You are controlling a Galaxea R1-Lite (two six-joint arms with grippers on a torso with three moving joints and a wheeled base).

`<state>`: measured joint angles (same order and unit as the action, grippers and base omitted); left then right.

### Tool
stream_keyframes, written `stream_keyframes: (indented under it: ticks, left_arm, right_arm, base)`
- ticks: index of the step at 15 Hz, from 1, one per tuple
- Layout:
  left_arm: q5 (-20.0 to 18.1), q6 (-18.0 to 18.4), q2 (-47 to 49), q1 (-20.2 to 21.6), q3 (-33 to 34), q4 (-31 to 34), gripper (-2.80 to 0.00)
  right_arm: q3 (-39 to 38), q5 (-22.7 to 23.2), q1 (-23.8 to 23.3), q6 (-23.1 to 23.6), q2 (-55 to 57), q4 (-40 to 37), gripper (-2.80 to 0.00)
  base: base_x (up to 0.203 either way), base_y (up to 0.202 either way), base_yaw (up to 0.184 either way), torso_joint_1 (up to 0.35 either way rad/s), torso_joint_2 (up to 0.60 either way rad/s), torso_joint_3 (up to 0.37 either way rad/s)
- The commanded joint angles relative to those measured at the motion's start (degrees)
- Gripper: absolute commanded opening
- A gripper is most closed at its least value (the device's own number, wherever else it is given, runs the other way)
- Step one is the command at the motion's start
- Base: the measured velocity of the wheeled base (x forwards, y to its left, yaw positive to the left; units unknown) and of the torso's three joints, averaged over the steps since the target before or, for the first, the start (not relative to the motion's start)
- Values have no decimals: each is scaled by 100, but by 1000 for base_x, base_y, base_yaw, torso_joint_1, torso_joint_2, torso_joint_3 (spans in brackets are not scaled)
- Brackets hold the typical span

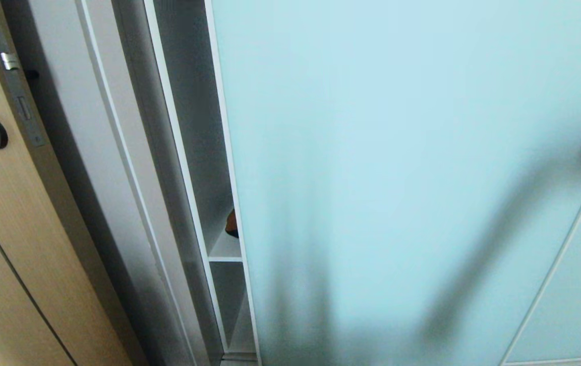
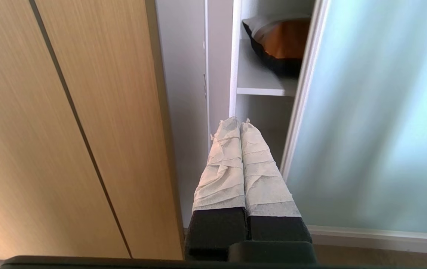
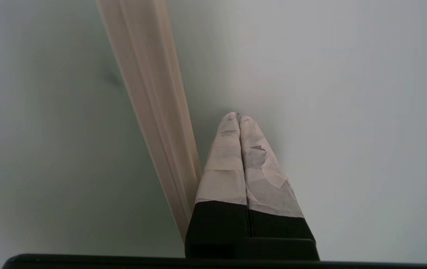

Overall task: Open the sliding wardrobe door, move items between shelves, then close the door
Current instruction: Close the door

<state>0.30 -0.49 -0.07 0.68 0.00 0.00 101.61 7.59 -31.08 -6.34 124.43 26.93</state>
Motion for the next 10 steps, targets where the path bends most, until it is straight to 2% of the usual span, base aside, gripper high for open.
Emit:
stream_keyframes:
  ticks: [1,7,10]
  left_arm:
    - [5,-4,7,2,9,0,-280]
    - [5,-4,7,2,9,0,-280]
    - [5,-4,7,2,9,0,-280]
  right_arm:
    - [-224,14,91,-5,-270,18,-280]
    - [-833,5,312,-8,-585,178,-280]
    - [-879,-30,409,-8,-587,383,-280]
  base:
    - [0,0,0,0,0,0]
    - [0,0,0,0,0,0]
    - [0,0,0,0,0,0]
